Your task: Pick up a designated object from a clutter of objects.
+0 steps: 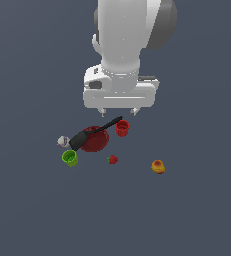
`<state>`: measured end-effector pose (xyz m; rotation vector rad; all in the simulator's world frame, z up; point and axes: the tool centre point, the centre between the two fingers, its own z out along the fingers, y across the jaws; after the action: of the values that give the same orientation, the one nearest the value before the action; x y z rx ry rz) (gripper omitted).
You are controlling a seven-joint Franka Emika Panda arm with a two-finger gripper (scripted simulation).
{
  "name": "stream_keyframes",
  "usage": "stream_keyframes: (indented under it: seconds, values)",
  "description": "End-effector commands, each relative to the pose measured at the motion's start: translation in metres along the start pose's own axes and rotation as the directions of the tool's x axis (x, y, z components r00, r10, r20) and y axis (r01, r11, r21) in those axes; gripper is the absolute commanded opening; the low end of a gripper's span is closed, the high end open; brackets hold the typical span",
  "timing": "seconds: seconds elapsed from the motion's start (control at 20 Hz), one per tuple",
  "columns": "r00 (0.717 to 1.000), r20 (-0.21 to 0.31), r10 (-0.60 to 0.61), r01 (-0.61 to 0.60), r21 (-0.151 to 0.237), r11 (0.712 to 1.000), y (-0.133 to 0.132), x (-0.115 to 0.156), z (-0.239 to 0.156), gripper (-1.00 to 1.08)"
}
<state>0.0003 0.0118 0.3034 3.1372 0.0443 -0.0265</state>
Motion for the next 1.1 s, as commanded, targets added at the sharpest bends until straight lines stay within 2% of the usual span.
stream_keyframes:
  seconds: [0.0,0.45,1.05]
  values:
    - [1.000,0.000,0.000,0.000,0.000,1.000,0.000,0.000,0.000,1.00]
    - [0.998,0.025,0.057,-0.057,0.027,0.998,0.004,-0.005,0.008,1.00]
    - [0.999,0.021,0.027,-0.027,0.024,0.999,0.001,-0.008,0.022,1.00]
